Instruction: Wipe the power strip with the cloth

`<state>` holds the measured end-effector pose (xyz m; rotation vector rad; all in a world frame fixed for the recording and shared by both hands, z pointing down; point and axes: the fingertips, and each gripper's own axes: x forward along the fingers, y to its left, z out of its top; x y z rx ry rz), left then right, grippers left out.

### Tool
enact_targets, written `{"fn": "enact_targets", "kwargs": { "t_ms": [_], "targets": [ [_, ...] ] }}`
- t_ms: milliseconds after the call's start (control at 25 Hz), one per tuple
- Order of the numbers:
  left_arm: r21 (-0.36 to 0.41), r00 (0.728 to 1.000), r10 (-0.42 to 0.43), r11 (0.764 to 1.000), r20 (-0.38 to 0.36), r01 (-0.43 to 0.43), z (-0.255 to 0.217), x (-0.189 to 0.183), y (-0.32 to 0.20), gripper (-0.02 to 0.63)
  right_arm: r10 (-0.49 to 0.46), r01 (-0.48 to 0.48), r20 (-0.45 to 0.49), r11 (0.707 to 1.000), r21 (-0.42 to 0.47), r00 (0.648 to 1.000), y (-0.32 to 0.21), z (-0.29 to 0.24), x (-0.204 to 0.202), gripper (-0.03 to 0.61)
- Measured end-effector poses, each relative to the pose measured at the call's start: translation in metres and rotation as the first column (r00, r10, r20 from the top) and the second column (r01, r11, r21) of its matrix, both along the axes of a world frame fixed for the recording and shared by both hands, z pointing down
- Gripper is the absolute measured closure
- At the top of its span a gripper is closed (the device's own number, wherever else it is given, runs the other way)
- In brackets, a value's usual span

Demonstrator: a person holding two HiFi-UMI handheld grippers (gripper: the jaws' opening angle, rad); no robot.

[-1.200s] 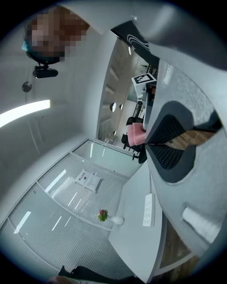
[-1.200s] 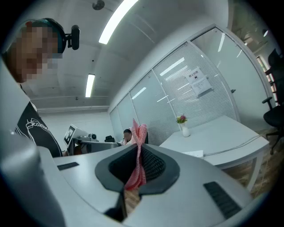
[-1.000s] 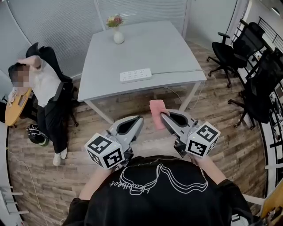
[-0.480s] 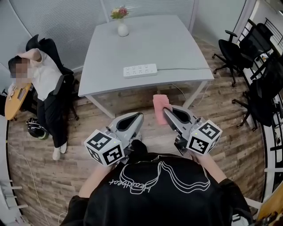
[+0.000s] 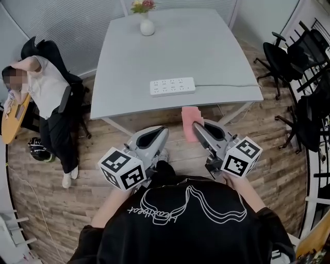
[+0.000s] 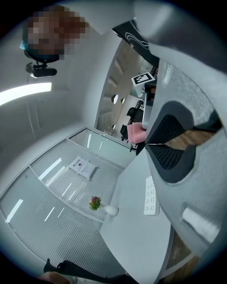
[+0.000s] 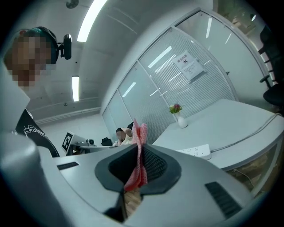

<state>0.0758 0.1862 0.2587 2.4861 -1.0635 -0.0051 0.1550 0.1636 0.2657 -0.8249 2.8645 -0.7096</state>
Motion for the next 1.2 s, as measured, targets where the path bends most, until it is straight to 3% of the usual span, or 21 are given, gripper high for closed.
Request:
{"fn": "enact_targets", "kwargs": {
  "t_ms": [560, 1000, 1200],
  "targets": [
    [-0.143, 1.000, 0.018, 0.990, -0.013, -0.020, 0.046, -0.113, -0.179, 0.600, 0.108, -0.125, -0.130, 0.983, -0.135, 0.986, -0.180, 0.050, -0.096, 0.546],
    [-0.230, 0.999, -0.005, 0.973, 0.040, 0.014, 0.093, -0.134, -0.224, 0.600, 0.087, -0.135, -0.202, 0.961, -0.239, 0.975, -0.223, 0.099, -0.128, 0.546],
    [-0.272, 0.999, -0.010, 0.962, 0.040, 0.021, 0.125, -0.166, -0.253, 0.600, 0.061, -0.135, -0.275, 0.956, -0.260, 0.960, -0.251, 0.136, -0.162, 0.546]
  ]
}}
